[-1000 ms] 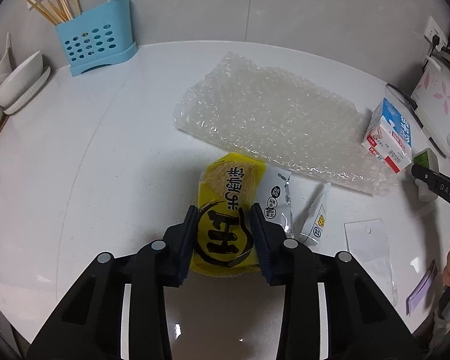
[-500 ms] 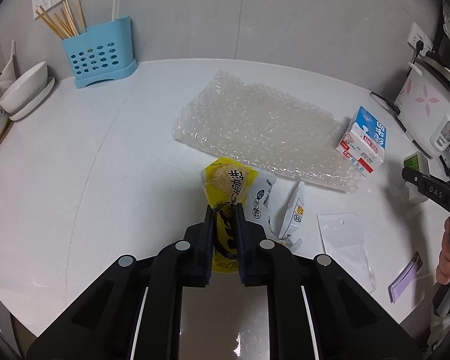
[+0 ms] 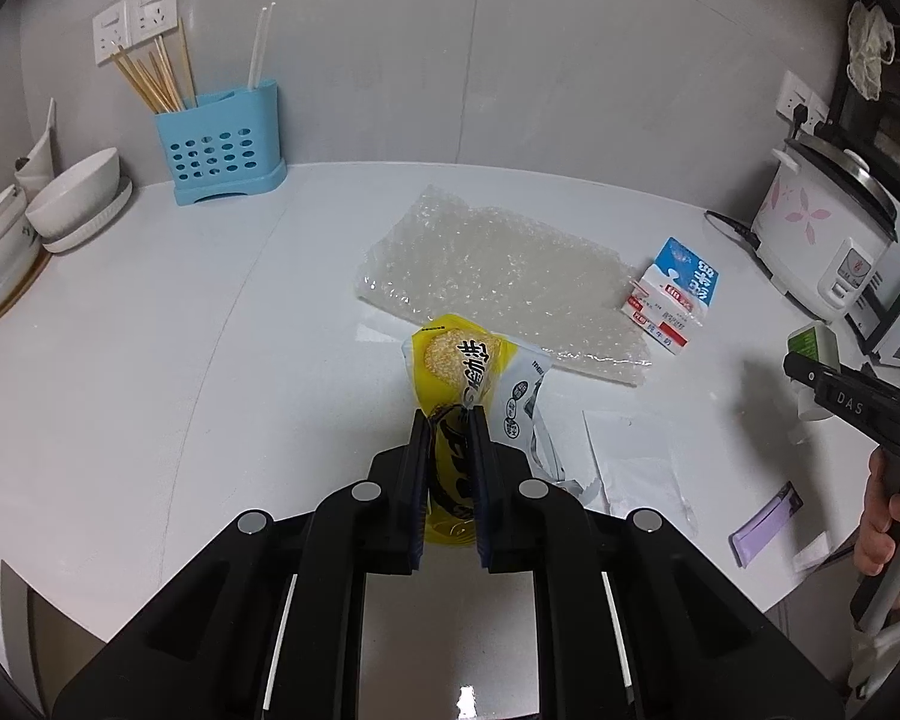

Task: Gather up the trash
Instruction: 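Carry the snack bag and white bottle down over the wastebasket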

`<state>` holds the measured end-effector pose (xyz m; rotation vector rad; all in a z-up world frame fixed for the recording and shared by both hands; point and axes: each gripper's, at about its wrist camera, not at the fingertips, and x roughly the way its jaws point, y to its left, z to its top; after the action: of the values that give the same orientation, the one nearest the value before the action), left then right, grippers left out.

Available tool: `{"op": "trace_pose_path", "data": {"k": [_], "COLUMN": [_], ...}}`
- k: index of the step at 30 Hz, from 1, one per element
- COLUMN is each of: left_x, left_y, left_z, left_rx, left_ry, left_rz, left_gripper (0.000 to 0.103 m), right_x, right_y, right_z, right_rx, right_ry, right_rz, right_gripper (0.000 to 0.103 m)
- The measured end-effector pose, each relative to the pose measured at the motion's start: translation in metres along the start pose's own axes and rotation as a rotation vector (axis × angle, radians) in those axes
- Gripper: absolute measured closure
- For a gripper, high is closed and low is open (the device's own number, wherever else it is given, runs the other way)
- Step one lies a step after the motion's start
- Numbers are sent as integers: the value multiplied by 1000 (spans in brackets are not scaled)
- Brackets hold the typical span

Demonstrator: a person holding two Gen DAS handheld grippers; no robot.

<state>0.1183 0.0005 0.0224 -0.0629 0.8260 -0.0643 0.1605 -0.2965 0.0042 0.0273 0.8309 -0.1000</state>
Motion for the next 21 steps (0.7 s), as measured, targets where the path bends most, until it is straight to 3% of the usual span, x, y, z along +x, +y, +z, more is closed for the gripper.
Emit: {"op": "trace_pose_path", "data": {"k": [10,21], "left_x": [-55,-107], "left_y": [-9,-38], "left_z": [-23,-79], "left_rx": [6,57], "left_ry": [-98,-214], "left_rz": [-29,-35], "left_gripper": [91,91], "right_x": [-54,-111], "right_y": [10,30], "right_z": [-24,-88], "right_rx": [-44,-91], "right_ry": [-77,-147], "right_rz": [27,116], "right_gripper": [59,59]}}
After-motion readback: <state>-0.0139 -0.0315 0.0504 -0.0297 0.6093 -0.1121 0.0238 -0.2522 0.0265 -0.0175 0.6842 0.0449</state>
